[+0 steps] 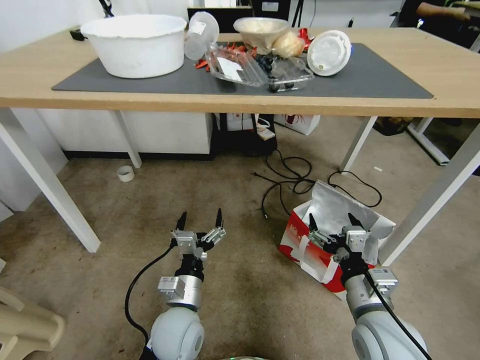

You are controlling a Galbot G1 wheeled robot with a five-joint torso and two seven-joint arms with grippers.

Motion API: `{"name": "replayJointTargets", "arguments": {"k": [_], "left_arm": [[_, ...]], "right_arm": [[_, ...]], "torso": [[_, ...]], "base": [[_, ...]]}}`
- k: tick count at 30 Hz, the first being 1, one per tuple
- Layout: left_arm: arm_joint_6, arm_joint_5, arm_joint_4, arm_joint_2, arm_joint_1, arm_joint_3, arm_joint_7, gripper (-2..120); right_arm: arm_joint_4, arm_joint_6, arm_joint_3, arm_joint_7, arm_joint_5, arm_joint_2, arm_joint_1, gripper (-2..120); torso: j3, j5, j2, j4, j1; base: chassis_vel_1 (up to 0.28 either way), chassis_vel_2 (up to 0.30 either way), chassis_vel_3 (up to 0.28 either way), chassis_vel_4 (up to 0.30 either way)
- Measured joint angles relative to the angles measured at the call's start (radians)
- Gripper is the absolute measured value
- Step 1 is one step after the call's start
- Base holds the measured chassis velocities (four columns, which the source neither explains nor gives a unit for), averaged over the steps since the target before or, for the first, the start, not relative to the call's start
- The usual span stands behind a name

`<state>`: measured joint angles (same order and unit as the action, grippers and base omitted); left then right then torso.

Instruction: Pick up the food delivery bag from the floor and place it on the table.

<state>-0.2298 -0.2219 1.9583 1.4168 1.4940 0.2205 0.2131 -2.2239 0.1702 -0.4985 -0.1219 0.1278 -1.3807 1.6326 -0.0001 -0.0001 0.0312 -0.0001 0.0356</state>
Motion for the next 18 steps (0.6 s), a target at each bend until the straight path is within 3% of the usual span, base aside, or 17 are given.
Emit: {"name": "replayJointTargets", "arguments": {"k": [12,15,18], "left_arm": [[-0.008,-0.005,-0.007,0.001,-0.011,-0.001,-0.001,100],[-0.013,-0.012,-0.009,0.000,-0.016,-0.001,-0.001,100],[-0.014,-0.021,-0.010,-0.005,-0.021,0.002,-0.001,100]], "right_arm": [[0.014,-0.001,0.002,-0.002,0.000,0.020,-0.013,100],[0.022,0.008,-0.012,-0.013,0.010,0.079,-0.030,100],[0.040,0.035,-0.063,-0.036,0.060,0.201,-0.061,100]], "torso": [[0.000,0.0003,-0.009,-0.0002,-0.004],[0.000,0.0002,-0.008,0.0001,-0.004],[0.000,0.0003,-0.006,-0.0002,-0.004]], "base": [[0.000,0.000,0.000,0.000],[0.000,0.000,0.000,0.000],[0.000,0.000,0.000,0.000]]}}
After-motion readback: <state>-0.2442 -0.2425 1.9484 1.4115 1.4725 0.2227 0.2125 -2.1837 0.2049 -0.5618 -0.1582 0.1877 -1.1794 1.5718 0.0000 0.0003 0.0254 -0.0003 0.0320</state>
